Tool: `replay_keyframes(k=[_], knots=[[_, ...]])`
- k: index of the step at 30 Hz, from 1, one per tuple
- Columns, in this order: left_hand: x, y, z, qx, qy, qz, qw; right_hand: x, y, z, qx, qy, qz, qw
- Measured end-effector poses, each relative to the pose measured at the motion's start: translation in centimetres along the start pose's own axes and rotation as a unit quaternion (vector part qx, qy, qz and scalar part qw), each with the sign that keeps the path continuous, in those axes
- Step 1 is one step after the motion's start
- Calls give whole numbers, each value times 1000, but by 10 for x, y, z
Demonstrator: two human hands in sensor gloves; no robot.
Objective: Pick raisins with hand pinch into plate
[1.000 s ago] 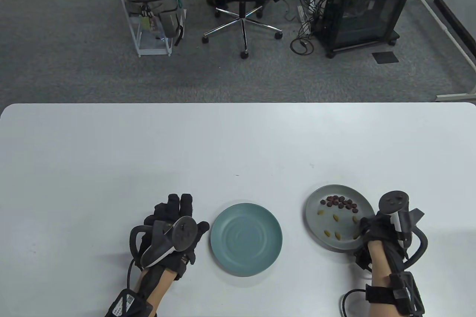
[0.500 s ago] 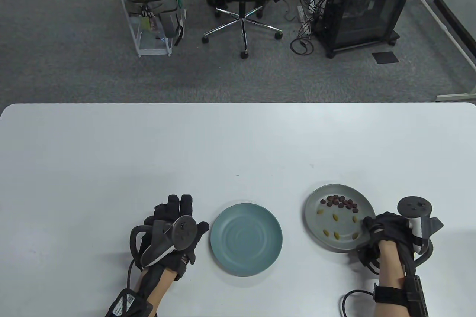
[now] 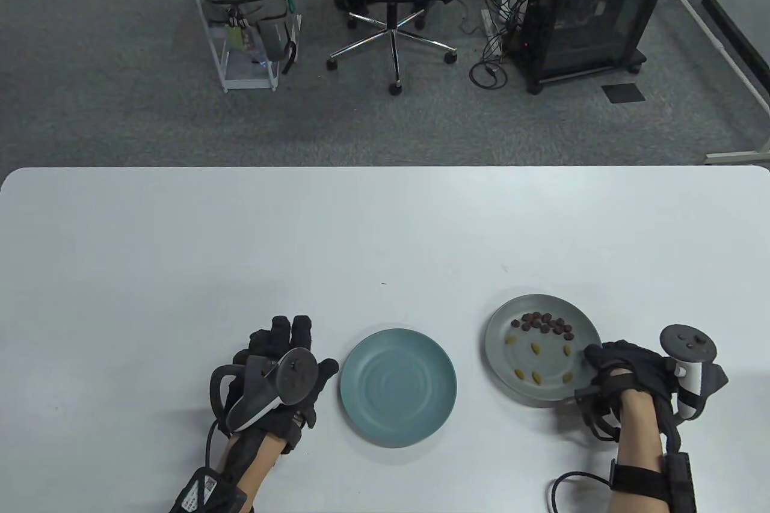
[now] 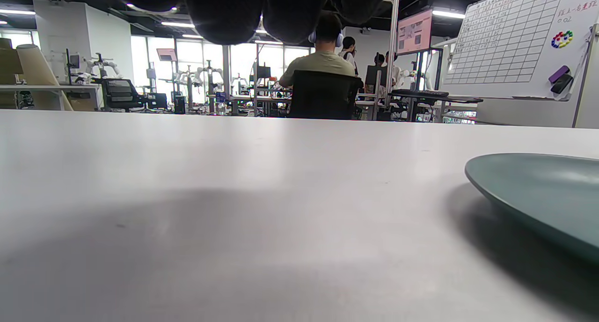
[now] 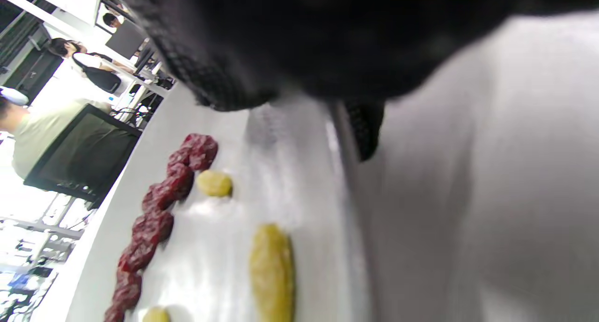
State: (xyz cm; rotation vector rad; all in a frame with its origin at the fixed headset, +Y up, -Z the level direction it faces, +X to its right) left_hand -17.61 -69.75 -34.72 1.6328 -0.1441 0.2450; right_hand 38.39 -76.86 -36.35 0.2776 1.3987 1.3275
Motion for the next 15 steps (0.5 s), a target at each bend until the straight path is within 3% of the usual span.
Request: replay_keyframes(k=[7, 15], knots=[[4, 1, -3, 14, -6, 7, 1000, 21, 15, -8, 28, -34, 45, 998], [6, 1, -2, 10, 65, 21, 998, 54, 39, -40, 86, -39, 95, 991]])
Point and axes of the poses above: the tracker on the back of each hand, its own x axis roughly to the thumb side, its own y axis roughly from the fingertips to the wrist, z = x × y, the point moved 4 cm from there along -y, roughly from the wrist to the fingertips, and after that the axes turned 5 degrees about z, right-handed, at the moved point
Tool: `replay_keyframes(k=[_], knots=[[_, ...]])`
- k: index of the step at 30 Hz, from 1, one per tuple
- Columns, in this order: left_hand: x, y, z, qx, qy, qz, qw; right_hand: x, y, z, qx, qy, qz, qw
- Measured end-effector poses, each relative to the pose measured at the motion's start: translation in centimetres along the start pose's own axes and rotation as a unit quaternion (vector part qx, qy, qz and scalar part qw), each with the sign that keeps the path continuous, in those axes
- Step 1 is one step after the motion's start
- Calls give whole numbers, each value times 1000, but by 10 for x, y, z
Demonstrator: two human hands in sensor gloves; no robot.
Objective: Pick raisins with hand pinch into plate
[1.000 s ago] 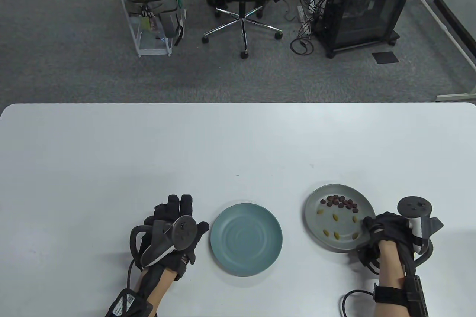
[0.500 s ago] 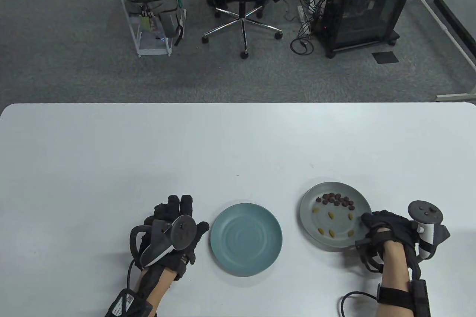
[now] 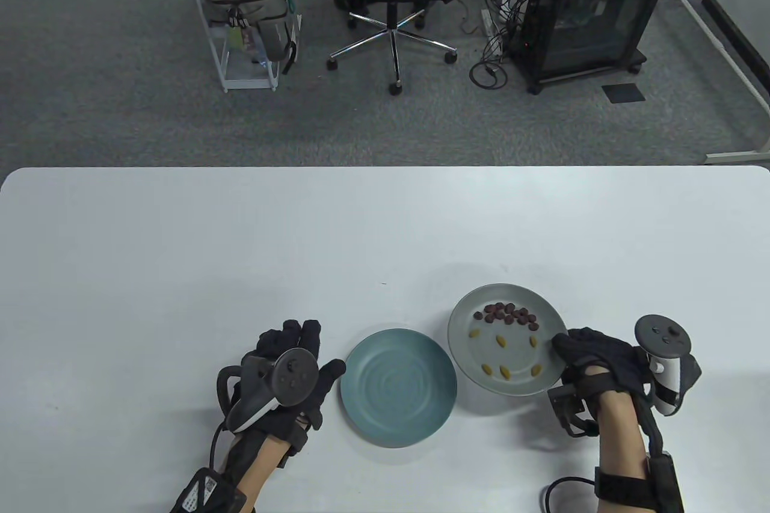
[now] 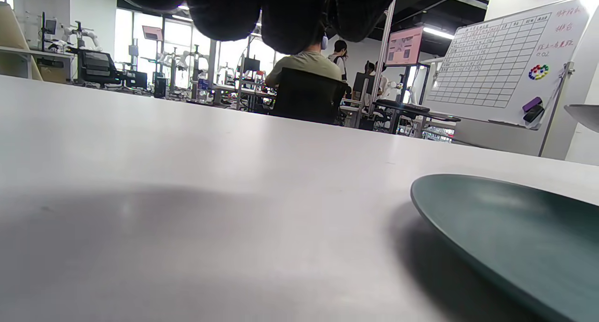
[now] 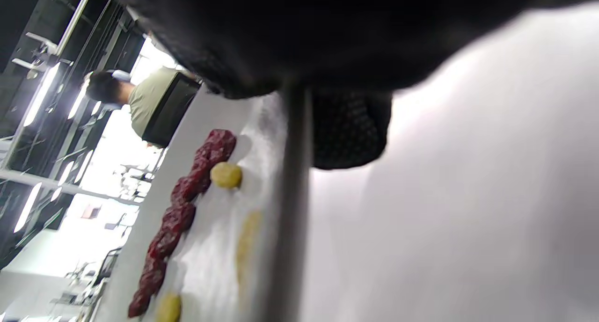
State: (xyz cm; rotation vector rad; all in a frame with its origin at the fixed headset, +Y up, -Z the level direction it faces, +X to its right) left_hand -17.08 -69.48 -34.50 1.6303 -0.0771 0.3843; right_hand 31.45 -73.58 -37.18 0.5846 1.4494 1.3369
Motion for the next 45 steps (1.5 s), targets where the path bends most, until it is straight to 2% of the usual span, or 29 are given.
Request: replay_keyframes(k=[3, 4, 8, 10, 16, 19, 21, 23, 25, 29, 35, 39, 45], knots=[[0, -1, -2, 4, 32, 11, 999, 13, 3, -16, 25, 8, 16, 1000], [-2, -2, -2, 4, 66, 13, 998, 19, 4, -23, 33, 13, 22, 999], [-12, -4, 3, -2, 205, 11, 979, 38, 10, -49, 64, 35, 44, 996], [-18, -5, 6, -6, 243, 7, 970, 46, 13, -60, 76, 45, 53, 995], [-31, -8, 9, -11, 297, -7, 955, 70, 19, -89, 107, 62, 71, 990], [-36, -11, 21, -40, 393, -6, 919, 81, 22, -110, 137, 68, 79, 985], [-37, -12, 31, -63, 469, -4, 881, 88, 24, -125, 152, 72, 86, 982], [-38, -14, 35, -80, 508, 1, 858, 93, 26, -136, 155, 77, 92, 981], [-39, -13, 38, -96, 519, -5, 849, 98, 28, -143, 159, 82, 97, 979], [-43, -14, 40, -87, 539, -19, 838, 103, 29, -156, 171, 89, 100, 976], [-50, -16, 51, -105, 579, -37, 807, 104, 27, -166, 172, 102, 104, 974], [-50, -18, 55, -114, 563, -38, 818, 105, 28, -168, 166, 120, 110, 973], [-48, -19, 56, -111, 530, -42, 840, 111, 31, -168, 127, 167, 129, 969]])
Point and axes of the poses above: the tracker on the back of each hand, its own x axis roughly to the thumb side, its own y axis roughly from the fingertips to the wrist, z = x × y, the point moved 4 cm from there along -y, roughly from the wrist to the fingertips, and after that the axes turned 5 degrees about z, right-handed, at the moved point
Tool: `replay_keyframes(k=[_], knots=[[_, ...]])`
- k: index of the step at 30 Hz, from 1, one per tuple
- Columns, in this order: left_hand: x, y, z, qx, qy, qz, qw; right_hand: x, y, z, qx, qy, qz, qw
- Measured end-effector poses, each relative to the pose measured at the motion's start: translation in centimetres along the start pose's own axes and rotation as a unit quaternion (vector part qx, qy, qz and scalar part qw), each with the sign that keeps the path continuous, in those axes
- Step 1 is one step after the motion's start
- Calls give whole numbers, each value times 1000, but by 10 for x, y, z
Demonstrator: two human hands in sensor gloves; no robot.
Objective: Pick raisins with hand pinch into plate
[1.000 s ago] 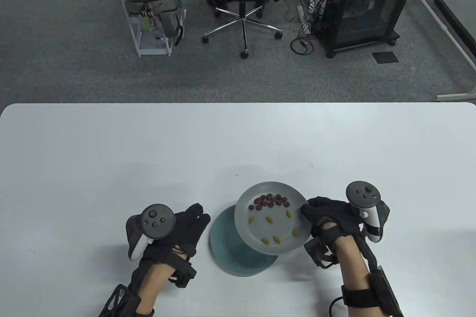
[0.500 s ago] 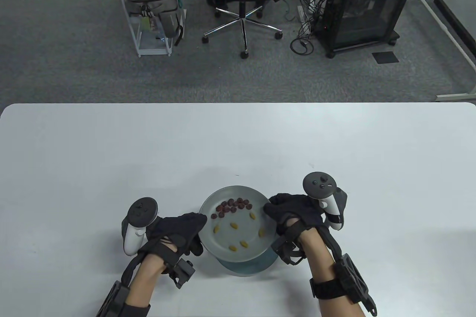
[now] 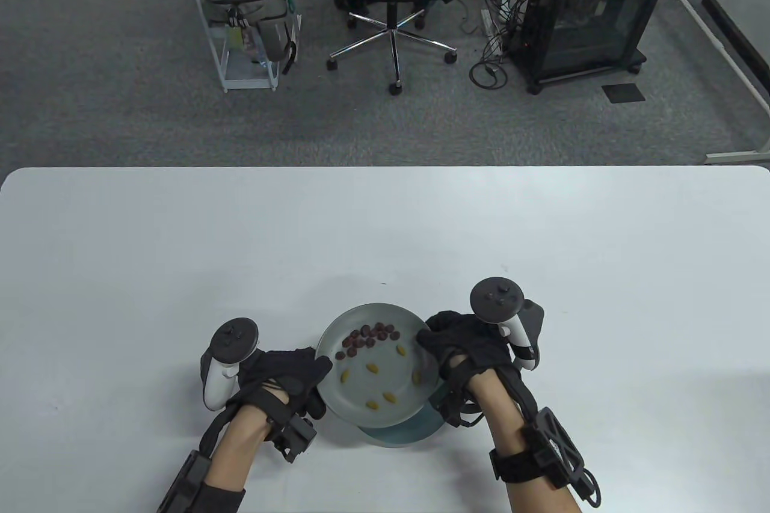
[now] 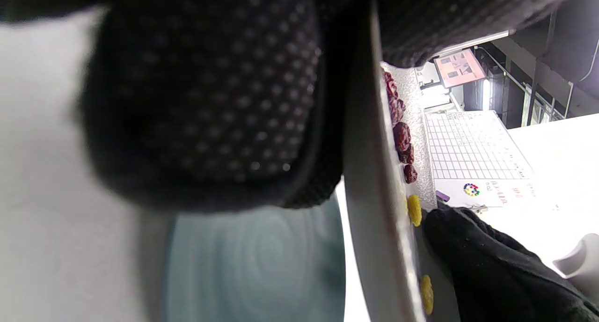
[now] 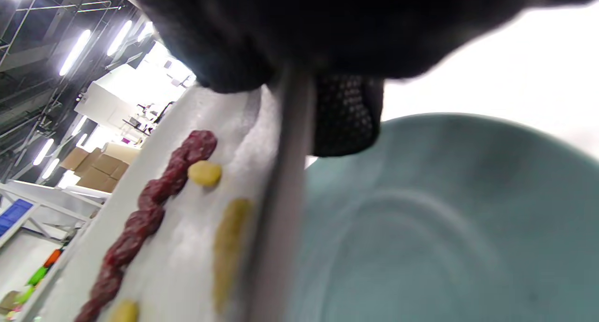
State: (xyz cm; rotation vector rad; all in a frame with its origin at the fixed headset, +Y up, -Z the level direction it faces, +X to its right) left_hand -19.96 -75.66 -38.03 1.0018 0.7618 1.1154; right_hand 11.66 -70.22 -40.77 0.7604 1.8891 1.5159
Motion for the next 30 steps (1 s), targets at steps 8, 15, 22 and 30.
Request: replay_keyframes(k=[8, 15, 22, 30], knots=[[-3, 2, -9, 27, -9, -9, 1000, 19, 17, 10, -70, 112, 18, 991], [-3, 3, -11, 38, -18, -12, 999, 50, 32, -9, -17, 242, 37, 969], [-3, 4, -12, 40, -20, -12, 999, 61, 31, -30, 5, 282, 19, 959], [-3, 5, -13, 45, -18, -16, 999, 62, 26, -42, 16, 306, 7, 952]])
Point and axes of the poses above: the tracker on the back of each hand, its own x axis roughly to the thumb side, its own y axis roughly from the fingertips to the wrist, z = x × y, the point moved 4 cm from there along -y, roughly from the wrist to the fingertips, and after that the axes turned 5 degrees about z, right-handed, at the moved point
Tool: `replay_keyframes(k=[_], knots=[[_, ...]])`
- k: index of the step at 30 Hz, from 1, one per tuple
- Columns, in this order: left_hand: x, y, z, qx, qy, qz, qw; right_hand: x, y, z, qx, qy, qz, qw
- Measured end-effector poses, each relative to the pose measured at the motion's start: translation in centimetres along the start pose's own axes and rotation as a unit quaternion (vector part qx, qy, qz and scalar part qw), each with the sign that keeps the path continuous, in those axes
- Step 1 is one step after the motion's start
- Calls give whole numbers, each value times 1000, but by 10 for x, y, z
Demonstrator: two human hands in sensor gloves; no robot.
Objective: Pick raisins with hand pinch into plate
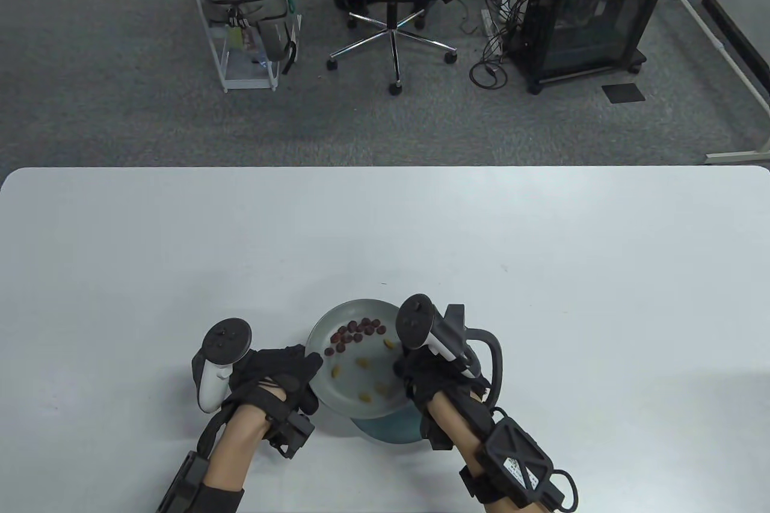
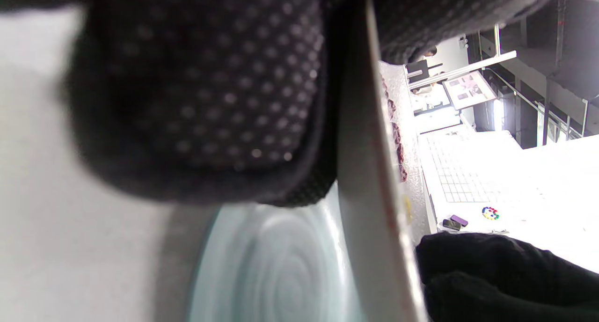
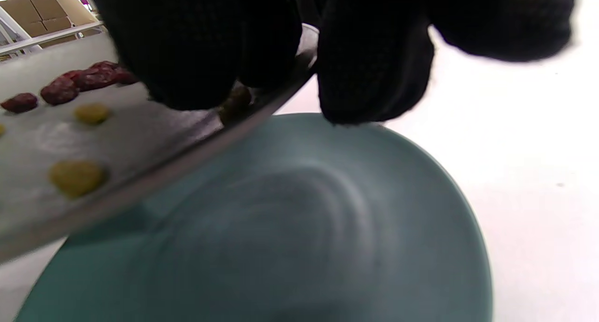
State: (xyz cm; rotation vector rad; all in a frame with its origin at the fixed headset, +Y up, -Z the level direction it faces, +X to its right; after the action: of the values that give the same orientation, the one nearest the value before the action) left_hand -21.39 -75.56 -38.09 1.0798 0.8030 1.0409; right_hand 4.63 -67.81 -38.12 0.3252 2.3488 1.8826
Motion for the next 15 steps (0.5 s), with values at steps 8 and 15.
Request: replay_keyframes(k=[8, 15], knots=[[0, 0, 1, -3, 5, -2, 1000, 0, -3, -4, -5, 9, -7, 1000], [1, 1, 2, 0, -3, -3, 1000, 0, -3, -10, -9, 19, -7, 1000]])
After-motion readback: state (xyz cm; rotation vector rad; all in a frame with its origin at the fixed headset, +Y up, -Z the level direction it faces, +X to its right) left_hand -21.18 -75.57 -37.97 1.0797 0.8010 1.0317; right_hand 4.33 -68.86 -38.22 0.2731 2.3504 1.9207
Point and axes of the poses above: the tracker on the back of each hand, its own x axis roughly to the thumb side, its own y axis roughly from the fingertips to the wrist, z = x × y, the point moved 4 cm from there along -y, roughly from the wrist to the fingertips, and after that the axes turned 5 degrees about z, right-handed, at the moved point
